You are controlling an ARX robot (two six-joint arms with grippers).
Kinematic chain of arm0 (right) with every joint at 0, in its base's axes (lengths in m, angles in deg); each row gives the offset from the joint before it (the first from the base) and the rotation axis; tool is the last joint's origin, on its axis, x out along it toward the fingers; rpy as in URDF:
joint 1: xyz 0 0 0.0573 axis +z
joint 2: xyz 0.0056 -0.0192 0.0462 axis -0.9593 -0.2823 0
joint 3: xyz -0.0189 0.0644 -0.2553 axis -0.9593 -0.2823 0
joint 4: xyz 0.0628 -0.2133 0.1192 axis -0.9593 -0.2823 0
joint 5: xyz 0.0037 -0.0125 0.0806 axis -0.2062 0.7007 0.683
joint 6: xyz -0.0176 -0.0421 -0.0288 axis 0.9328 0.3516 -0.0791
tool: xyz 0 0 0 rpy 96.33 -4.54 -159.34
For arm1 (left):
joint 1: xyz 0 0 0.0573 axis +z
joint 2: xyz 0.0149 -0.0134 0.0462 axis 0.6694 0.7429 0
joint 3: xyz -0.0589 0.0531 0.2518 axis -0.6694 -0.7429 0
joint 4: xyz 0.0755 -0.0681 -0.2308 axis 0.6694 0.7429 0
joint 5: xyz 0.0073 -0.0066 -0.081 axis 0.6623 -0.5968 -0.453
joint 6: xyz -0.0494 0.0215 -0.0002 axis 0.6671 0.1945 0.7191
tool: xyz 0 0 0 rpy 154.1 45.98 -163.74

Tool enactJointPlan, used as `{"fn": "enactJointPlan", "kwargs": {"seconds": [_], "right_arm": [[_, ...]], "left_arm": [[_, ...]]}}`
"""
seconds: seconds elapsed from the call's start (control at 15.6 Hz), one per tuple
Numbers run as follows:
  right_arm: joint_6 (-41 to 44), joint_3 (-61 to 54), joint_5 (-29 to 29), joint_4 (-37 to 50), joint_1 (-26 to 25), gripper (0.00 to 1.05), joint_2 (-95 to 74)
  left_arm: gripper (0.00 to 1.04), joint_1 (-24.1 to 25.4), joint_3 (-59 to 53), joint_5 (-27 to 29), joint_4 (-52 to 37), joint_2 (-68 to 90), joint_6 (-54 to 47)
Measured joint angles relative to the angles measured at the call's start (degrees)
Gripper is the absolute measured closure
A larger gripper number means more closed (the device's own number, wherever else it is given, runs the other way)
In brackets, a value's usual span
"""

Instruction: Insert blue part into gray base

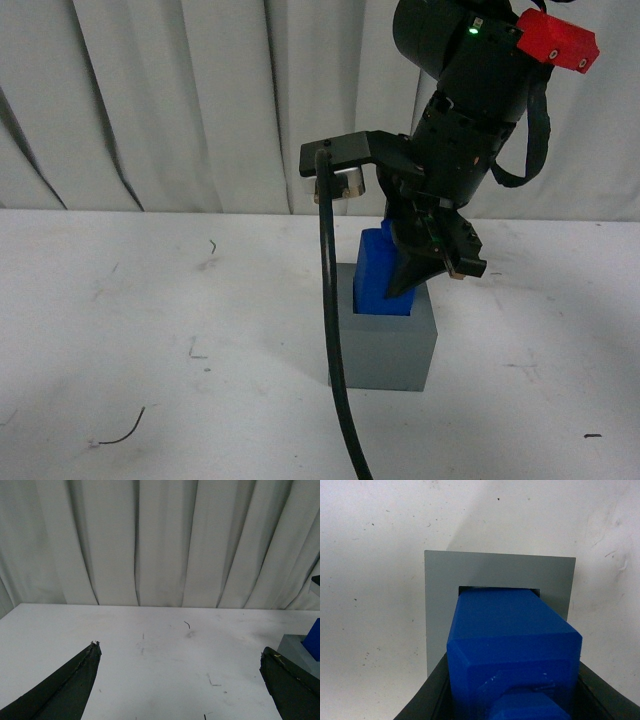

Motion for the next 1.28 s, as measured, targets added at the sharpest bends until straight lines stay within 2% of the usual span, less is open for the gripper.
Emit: {"fn": "enactJointPlan", "kwargs": {"seconds": [0.13,0.45,0.51,0.7,0.9,0.96,1.09,1.15,1.28], "right_arm": [[0.04,0.72,-0.57,-0.39,0.13,0.58,-0.22],[0.31,0.81,-1.33,0.09,0.22,0.07,-0.22],[0.28,0.81,-0.83,0.31,0.48,0.06,-0.22],[-1.22,-1.88,5.57,2.62,0.22,0.06,4.50],[-1.42,-9.09,10.16,10.01,-2.38,0.06,13.77],[-1.79,-13.38,14.03,14.97,-3.93,0.06,17.55],[-8.72,-26.45,23.04,35.87,-7.96,0.06,29.00],[-13.33,-31.78,23.39,45.68,-9.33,0.06,33.51],[-27.23,-43.87,18.34,70.42,-13.68,0.06,41.64]], "left_arm": [[0.07,0.00,0.00,0.00,0.00,0.00,0.00],[0.07,0.00,0.00,0.00,0.00,0.00,0.00],[0.07,0.00,0.00,0.00,0.00,0.00,0.00],[0.07,0.00,0.00,0.00,0.02,0.00,0.00],[0.07,0.00,0.00,0.00,0.00,0.00,0.00],[0.07,0.00,0.00,0.00,0.00,0.00,0.00],[0.07,0.00,0.00,0.00,0.00,0.00,0.00],[0.07,0.00,0.00,0.00,0.00,0.00,0.00],[0.07,0.00,0.00,0.00,0.00,0.00,0.00]]}}
